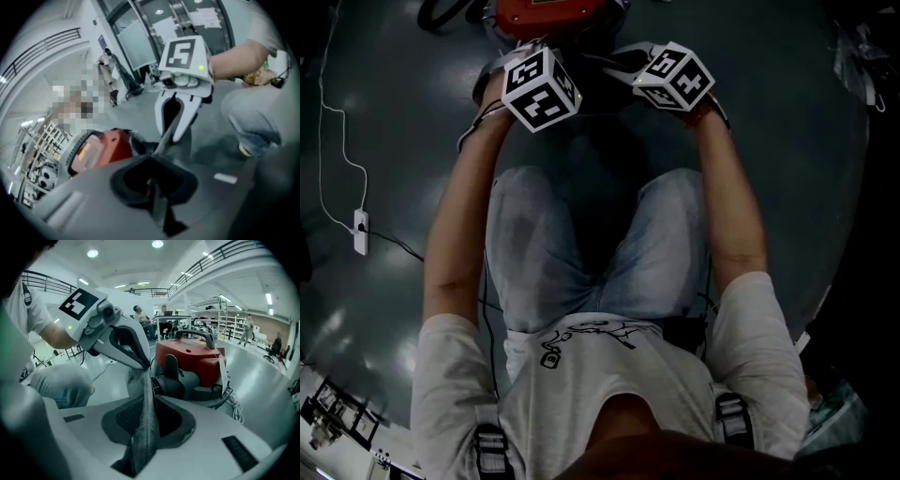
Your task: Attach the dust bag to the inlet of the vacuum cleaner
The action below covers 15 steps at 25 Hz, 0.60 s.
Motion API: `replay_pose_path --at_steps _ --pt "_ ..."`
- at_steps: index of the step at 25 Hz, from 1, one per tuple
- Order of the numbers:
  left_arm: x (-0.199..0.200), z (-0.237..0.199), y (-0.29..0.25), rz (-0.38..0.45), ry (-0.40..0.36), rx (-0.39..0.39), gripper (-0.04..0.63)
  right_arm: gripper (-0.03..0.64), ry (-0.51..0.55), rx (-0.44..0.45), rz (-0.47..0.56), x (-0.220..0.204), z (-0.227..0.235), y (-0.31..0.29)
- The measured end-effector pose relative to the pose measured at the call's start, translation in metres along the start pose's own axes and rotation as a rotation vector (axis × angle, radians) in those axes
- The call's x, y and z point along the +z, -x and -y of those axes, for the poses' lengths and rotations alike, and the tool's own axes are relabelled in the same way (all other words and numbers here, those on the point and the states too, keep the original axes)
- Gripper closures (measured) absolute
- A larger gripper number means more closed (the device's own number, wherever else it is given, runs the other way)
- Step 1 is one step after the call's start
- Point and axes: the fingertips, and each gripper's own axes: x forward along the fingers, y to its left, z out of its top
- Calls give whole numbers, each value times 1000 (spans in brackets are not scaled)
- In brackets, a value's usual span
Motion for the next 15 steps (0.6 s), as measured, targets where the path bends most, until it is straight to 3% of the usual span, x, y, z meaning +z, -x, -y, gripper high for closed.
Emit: replay_pose_path --at_steps 2,5,7,9,13,15 --pt "-5 1 3 30 40 4 578 549 41 -11 -32 2 -1 -3" --pt "-21 3 11 96 168 -6 578 548 240 -48 -162 11 -9 -9" --pt "-23 2 13 113 200 -14 580 548 300 -61 -192 13 -11 -8" --pt "-15 0 9 87 147 -9 580 548 234 -58 -142 10 -7 -5" --pt "0 1 -1 -2 -35 -2 577 548 45 -27 -12 0 2 0" --pt "-4 1 -1 17 -12 2 578 548 85 -40 -45 1 2 -3"
